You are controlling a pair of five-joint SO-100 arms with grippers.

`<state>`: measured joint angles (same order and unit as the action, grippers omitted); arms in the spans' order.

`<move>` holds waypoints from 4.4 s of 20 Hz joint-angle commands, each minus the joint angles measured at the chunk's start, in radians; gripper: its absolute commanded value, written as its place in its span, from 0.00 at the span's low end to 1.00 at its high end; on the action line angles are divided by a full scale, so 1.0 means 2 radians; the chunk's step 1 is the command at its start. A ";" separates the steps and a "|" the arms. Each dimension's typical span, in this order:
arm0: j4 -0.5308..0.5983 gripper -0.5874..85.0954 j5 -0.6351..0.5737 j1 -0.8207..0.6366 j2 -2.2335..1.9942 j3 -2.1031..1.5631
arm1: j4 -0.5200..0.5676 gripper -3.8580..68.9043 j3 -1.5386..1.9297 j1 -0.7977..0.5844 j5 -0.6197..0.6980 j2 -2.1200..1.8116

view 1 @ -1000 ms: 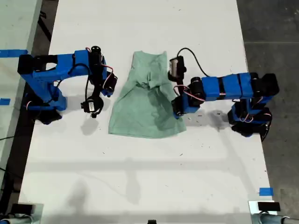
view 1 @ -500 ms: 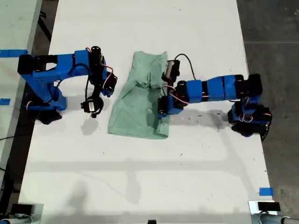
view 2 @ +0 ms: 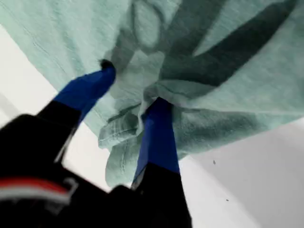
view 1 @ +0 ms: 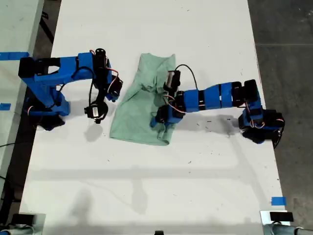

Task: Fold tshirt

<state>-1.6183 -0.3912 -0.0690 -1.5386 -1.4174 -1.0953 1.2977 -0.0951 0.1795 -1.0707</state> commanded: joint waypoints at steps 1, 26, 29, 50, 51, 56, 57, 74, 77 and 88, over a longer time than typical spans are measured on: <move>0.002 0.01 -0.003 -0.002 -0.032 0.002 | -0.067 0.51 -0.071 0.004 0.004 -0.024; 0.089 0.32 0.000 0.032 -0.058 -0.112 | -0.196 0.52 0.046 0.002 0.015 -0.308; 0.146 0.32 0.000 0.020 -0.058 -0.186 | -0.195 0.52 0.050 0.005 0.015 -0.308; 0.307 0.01 0.002 -0.008 0.067 -0.254 | -0.177 0.51 0.093 0.012 0.005 -0.326; 0.288 0.01 0.005 -0.009 0.056 -0.245 | -0.176 0.51 0.095 0.013 0.003 -0.328; 0.127 0.01 0.048 -0.016 -0.050 -0.169 | -0.165 0.51 0.112 0.013 0.002 -0.341; 0.087 0.01 0.061 -0.015 -0.052 -0.140 | -0.164 0.51 0.112 0.013 0.002 -0.341; 0.117 0.01 0.046 0.031 0.304 0.202 | -0.156 0.50 0.114 0.021 -0.002 -0.341; 0.118 0.01 0.049 0.015 0.375 0.212 | -0.156 0.50 0.118 0.025 -0.005 -0.345; -0.079 0.26 0.038 0.038 0.100 0.209 | -0.151 0.50 0.130 0.022 -0.002 -0.357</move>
<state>-1.6920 -0.3083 -0.0031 -1.1842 -1.0078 -1.4189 1.5708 -0.0583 0.1779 -1.7196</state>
